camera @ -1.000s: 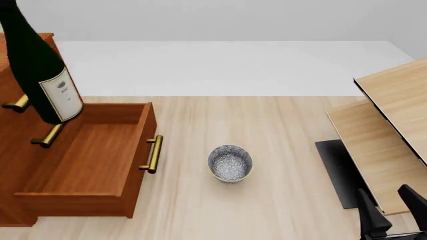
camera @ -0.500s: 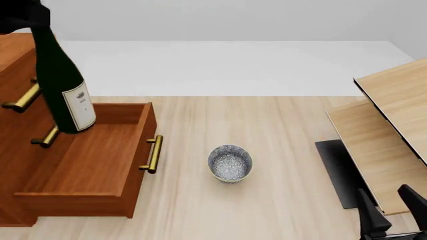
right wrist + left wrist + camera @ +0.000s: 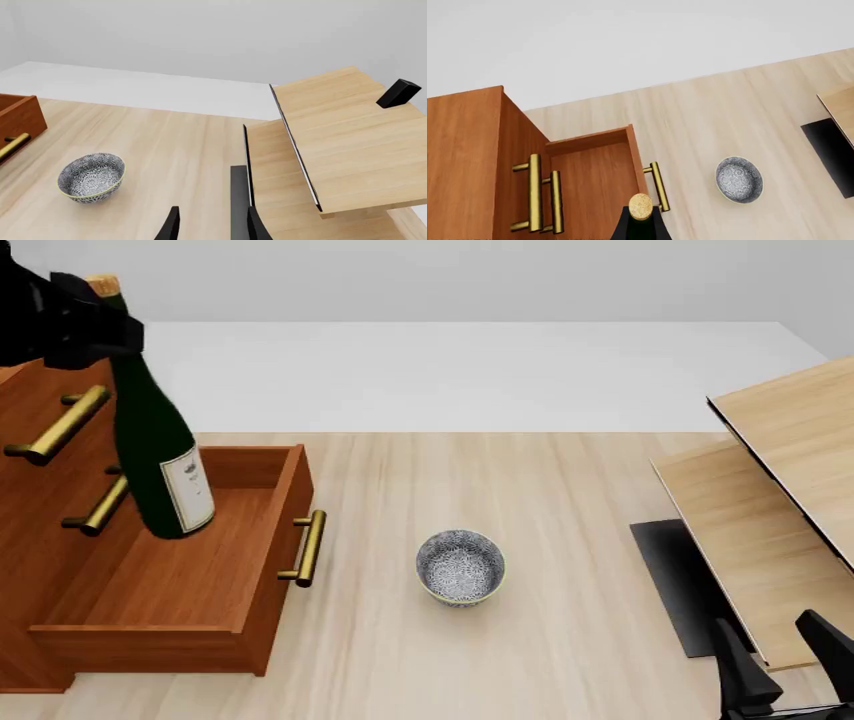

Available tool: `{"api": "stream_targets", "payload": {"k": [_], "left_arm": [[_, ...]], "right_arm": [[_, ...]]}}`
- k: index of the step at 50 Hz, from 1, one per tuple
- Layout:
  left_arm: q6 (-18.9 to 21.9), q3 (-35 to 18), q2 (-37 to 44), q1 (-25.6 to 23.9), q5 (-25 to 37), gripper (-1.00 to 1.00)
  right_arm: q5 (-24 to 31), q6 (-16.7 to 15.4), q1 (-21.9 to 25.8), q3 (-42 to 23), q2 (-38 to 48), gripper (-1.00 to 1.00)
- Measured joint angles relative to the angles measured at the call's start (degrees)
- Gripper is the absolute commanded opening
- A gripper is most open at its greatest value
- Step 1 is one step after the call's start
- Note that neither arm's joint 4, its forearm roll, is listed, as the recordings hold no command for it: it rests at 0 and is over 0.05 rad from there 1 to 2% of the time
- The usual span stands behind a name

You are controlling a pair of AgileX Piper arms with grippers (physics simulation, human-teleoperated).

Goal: Put the wine bottle in the bottom drawer of the cabinet.

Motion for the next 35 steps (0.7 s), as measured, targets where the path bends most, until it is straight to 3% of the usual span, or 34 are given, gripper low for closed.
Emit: {"api": "stream_targets", "payload": {"k": [35], "left_arm": [[-3.32,15.00,-4.07,2.44,-7.92,-1.00]], "right_arm": [[0.31,-0.32,0.24,0.01,0.13,1.00]]}}
